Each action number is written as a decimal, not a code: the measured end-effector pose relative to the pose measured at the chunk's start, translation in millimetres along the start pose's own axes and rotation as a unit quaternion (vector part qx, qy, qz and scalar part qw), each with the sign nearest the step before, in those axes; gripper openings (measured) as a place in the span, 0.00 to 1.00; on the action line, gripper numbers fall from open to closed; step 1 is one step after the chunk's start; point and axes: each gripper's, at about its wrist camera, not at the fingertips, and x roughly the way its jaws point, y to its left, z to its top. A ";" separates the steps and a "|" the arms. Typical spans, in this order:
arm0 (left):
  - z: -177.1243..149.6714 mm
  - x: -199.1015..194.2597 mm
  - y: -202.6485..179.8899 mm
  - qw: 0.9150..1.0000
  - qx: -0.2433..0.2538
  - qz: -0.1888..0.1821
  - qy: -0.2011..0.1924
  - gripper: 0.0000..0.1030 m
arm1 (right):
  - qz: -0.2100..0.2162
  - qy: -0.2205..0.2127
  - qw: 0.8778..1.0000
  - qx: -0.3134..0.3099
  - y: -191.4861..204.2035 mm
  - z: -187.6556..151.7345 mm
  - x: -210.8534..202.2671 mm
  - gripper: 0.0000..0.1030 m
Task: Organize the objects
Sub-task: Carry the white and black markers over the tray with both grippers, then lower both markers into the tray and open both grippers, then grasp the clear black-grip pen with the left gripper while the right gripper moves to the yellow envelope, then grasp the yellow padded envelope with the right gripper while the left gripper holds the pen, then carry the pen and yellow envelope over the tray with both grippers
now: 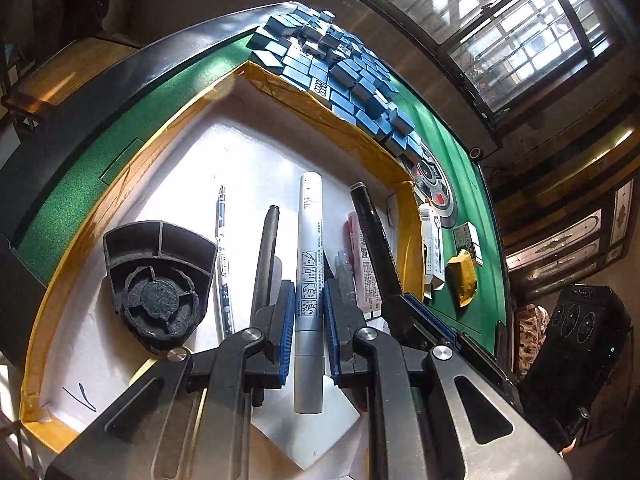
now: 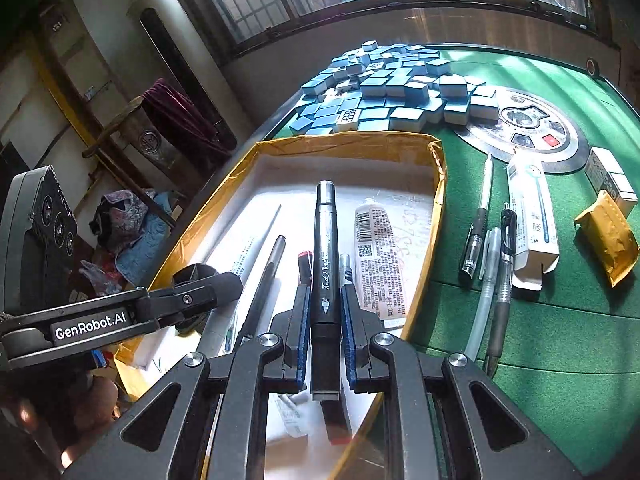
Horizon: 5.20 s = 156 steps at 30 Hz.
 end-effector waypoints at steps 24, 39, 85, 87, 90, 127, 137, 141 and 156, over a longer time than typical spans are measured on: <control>-8.8 21.2 2.9 0.998 0.011 0.050 0.029 0.22 | 0.014 0.017 1.000 0.018 -7.5 0.6 13.6 0.15; -50.9 0.3 -90.4 0.996 0.053 0.051 -0.053 0.54 | 0.096 -0.052 0.992 0.057 -87.4 -35.1 -73.6 0.41; -65.3 131.9 -184.4 0.972 0.167 0.164 0.020 0.09 | 0.048 -0.035 0.989 0.136 -236.3 -23.9 -91.9 0.56; -71.3 126.4 -180.1 0.974 0.166 0.151 0.024 0.09 | 0.035 -0.039 0.991 0.123 -231.7 -18.9 -94.6 0.56; -83.5 116.9 -174.6 0.975 0.168 0.140 0.027 0.09 | 0.011 -0.050 0.994 0.092 -222.4 -5.7 -99.0 0.56; -103.4 99.4 -161.8 0.982 0.167 0.081 0.038 0.09 | -0.157 0.031 0.986 -0.053 -211.9 45.5 -25.6 0.58; -103.4 98.7 -161.0 0.982 0.167 0.082 0.038 0.09 | -0.162 0.038 0.985 -0.050 -212.1 43.4 -24.5 0.44; -103.5 98.4 -160.8 0.981 0.169 0.083 0.037 0.09 | -0.162 0.043 0.985 -0.051 -210.6 42.2 -26.1 0.38; -111.5 90.9 -165.6 0.983 0.168 0.064 0.038 0.09 | -0.115 0.008 0.993 0.002 -206.6 22.4 -65.6 0.38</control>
